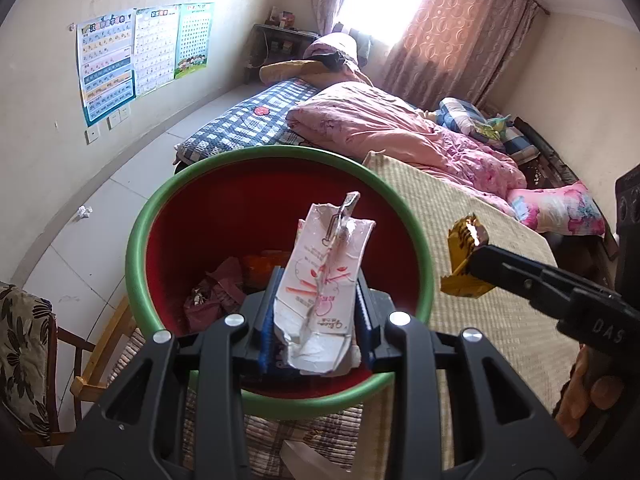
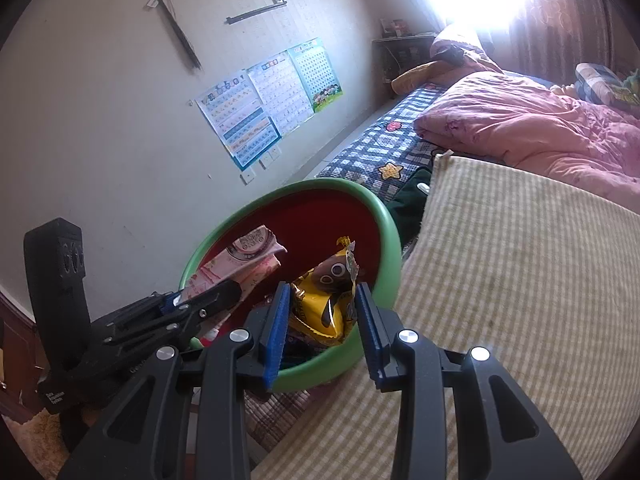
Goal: Collect trash
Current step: 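Carry the white-pink carton and gold wrapper over the red bucket, then open both tools to drop the carton and wrapper into the bucket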
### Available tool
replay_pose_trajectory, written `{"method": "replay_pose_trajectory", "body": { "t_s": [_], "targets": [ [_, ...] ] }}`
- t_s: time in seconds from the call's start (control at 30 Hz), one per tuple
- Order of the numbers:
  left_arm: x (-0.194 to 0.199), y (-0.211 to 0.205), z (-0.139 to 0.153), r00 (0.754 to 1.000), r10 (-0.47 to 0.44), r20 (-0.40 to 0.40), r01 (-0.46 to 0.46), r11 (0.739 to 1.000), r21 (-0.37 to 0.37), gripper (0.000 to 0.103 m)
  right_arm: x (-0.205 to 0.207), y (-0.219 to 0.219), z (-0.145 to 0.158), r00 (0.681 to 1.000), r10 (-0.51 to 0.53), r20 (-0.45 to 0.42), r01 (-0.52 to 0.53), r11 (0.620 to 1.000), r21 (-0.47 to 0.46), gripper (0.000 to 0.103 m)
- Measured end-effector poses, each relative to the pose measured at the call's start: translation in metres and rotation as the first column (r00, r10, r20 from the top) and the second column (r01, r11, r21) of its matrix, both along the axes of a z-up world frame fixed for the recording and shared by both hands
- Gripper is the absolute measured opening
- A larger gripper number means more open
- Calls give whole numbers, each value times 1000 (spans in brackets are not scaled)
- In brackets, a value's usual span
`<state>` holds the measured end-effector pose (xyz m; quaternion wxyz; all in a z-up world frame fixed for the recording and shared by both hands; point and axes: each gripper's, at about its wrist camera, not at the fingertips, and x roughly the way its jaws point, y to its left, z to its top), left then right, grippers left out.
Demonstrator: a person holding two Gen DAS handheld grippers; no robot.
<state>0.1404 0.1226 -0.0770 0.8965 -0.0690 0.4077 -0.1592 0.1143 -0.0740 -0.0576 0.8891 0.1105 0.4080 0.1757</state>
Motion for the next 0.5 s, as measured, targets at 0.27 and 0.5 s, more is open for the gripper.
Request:
{"method": "replay_pose_trajectory", "body": {
  "t_s": [0.27, 0.5],
  "targets": [
    [12, 6, -2, 1000, 2, -4, -2, 1000, 11, 31, 14, 11, -3, 1000, 9, -13, -9, 1000, -4, 34],
    [19, 6, -6, 1000, -3, -14, 3, 1000, 17, 31, 21, 21, -5, 1000, 20, -16, -20, 1000, -12, 34]
  ]
}}
